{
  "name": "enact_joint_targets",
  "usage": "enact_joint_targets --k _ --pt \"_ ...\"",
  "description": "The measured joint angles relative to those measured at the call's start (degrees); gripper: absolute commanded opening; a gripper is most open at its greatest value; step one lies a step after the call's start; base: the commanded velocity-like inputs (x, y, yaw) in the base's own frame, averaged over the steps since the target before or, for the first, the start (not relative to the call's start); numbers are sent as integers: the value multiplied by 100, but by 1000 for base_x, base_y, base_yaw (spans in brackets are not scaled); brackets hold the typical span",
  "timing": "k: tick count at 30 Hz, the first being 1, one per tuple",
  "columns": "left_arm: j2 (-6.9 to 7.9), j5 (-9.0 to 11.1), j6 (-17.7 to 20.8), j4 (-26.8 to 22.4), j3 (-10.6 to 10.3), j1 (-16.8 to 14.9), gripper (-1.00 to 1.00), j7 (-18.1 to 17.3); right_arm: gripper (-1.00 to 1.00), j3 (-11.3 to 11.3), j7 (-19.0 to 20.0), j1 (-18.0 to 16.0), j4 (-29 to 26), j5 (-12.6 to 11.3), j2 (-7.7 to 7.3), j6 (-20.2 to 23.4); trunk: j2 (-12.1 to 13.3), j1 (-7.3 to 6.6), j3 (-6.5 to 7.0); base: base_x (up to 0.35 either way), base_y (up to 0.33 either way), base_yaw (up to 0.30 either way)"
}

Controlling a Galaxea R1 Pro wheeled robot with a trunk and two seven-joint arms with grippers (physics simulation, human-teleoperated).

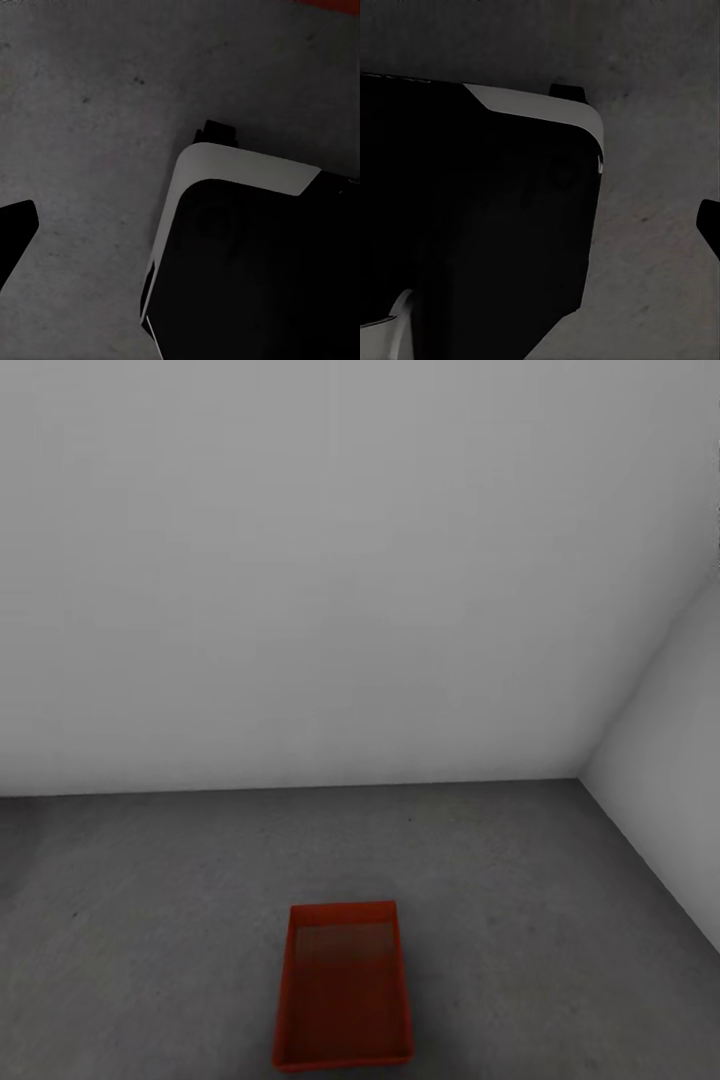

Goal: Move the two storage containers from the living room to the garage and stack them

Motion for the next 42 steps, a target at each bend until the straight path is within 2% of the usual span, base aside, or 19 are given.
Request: enact_joint_targets --k 13,22,27,31,38,42 --pt "-3 22 -3 0 6 0 100 -5 100 0 1 78 0 7 -2 -8 0 0 120 0 0 0" --pt "-138 66 81 18 23 17 100 -37 100 0 0 87 0 -14 -13 -18 0 0 204 0 0 0" --pt "-156 67 14 20 25 423 100 -48 100 0 -1 88 0 -30 -9 -27 0 0 249 0 0 0" --pt "-164 71 -309 23 25 728 100 -50 100 -7 -1 113 0 -48 -27 -46 0 0 287 0 0 0" --pt "-150 78 -520 20 25 838 100 -49 100 -10 -2 237 0 -55 -66 -134 0 0 352 0 0 0" --pt "-151 78 -553 20 25 850 100 -49 100 -10 -2 482 0 -55 -71 -170 0 0 389 0 0 0"
